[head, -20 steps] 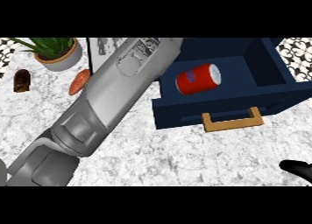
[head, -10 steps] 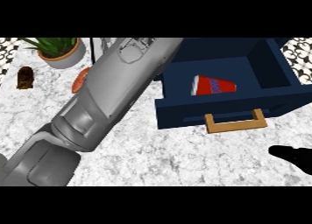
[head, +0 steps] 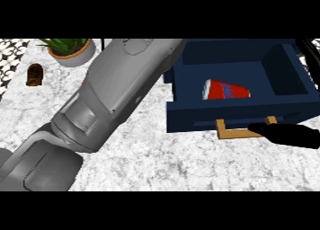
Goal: Pick up the can, place it into the drawer and close the drawer
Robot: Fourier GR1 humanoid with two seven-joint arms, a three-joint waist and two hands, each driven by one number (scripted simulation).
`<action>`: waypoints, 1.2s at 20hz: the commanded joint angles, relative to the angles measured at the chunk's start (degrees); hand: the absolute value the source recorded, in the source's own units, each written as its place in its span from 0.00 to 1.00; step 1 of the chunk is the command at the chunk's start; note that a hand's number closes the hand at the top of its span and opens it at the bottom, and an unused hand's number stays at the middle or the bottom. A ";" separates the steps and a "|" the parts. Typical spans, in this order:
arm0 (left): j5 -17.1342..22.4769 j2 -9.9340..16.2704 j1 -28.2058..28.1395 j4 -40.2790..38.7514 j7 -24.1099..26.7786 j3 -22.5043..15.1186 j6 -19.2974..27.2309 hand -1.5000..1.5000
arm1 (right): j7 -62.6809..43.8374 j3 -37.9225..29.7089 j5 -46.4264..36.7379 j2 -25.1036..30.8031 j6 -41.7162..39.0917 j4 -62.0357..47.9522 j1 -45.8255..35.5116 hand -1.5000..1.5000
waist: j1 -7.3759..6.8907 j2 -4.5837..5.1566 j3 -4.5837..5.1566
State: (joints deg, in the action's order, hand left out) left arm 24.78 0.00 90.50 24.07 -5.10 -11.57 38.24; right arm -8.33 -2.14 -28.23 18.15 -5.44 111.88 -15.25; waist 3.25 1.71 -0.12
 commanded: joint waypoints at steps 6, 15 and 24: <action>-0.70 0.00 1.26 -4.48 2.89 0.49 -1.58 0.00 | 3.94 8.70 -16.84 -1.05 6.48 -18.29 -7.99 0.00 | -2.57 -0.45 0.04; -0.96 0.88 0.51 -3.16 1.97 2.63 -2.76 0.00 | 10.56 9.78 -25.56 -4.65 17.37 -40.62 -15.56 0.00 | -3.81 -1.10 0.05; -2.10 7.34 -1.78 0.77 -2.71 2.12 -6.83 0.00 | 10.79 6.13 -32.64 -10.40 34.65 -64.30 -27.26 0.00 | -5.90 -1.23 0.06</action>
State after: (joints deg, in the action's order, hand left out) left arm 23.35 5.66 89.38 23.28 -5.79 -9.12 31.79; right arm 3.05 4.67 -57.77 10.81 22.25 55.68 -38.34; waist -2.11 0.52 0.05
